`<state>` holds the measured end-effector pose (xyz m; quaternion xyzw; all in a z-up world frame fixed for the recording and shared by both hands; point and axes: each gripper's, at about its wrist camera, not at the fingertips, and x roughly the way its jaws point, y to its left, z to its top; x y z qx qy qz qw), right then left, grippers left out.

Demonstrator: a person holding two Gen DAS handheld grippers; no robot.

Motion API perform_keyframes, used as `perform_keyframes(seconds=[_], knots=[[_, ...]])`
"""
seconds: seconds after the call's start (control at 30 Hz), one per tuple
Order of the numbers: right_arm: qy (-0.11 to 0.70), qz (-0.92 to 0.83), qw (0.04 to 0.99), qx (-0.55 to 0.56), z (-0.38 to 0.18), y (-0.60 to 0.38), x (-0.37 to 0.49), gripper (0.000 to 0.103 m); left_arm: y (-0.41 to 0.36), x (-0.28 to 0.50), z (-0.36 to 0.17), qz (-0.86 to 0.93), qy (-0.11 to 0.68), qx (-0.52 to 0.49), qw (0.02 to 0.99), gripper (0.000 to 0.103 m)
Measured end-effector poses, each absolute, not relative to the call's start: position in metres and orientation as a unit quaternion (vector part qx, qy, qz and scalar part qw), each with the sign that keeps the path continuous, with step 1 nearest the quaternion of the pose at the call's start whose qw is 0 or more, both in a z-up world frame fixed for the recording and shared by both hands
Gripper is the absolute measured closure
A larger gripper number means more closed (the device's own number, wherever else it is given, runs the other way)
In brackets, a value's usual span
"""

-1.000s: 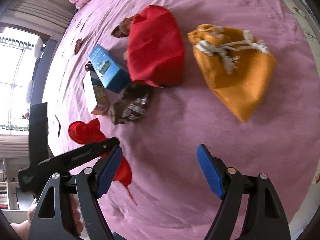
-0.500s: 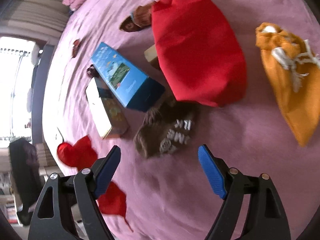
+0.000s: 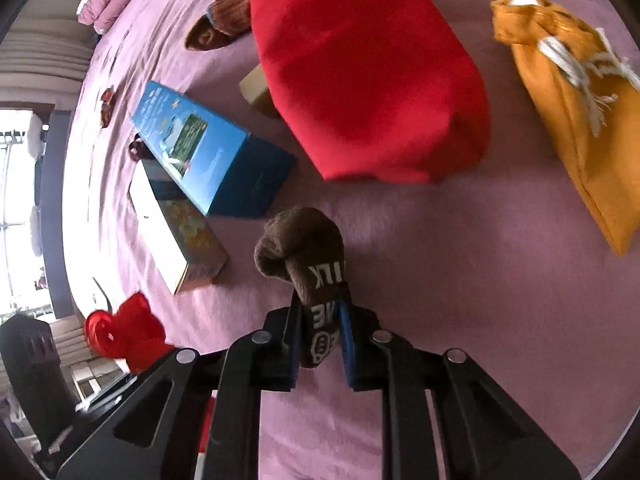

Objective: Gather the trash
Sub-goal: 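Grasp the brown plush toy with the right tool, then carry the red cloth and plush toy to the yellow bin and release both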

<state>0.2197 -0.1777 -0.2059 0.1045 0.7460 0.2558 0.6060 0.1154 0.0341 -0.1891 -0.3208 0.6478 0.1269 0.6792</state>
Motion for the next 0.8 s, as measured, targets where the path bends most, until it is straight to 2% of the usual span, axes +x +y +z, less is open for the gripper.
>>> perform_keyframes(seconds=[0.43, 0.8], knots=[[0.708, 0.263, 0.633, 0.171, -0.146, -0.276, 0.181, 0.087, -0.073, 0.121, -0.141, 0.058, 0.654, -0.261, 0.708, 0.063], [0.68, 0.204, 0.666, 0.228, -0.13, -0.406, 0.171, 0.087, -0.209, 0.151, -0.119, -0.022, 0.67, -0.188, 0.718, 0.063]])
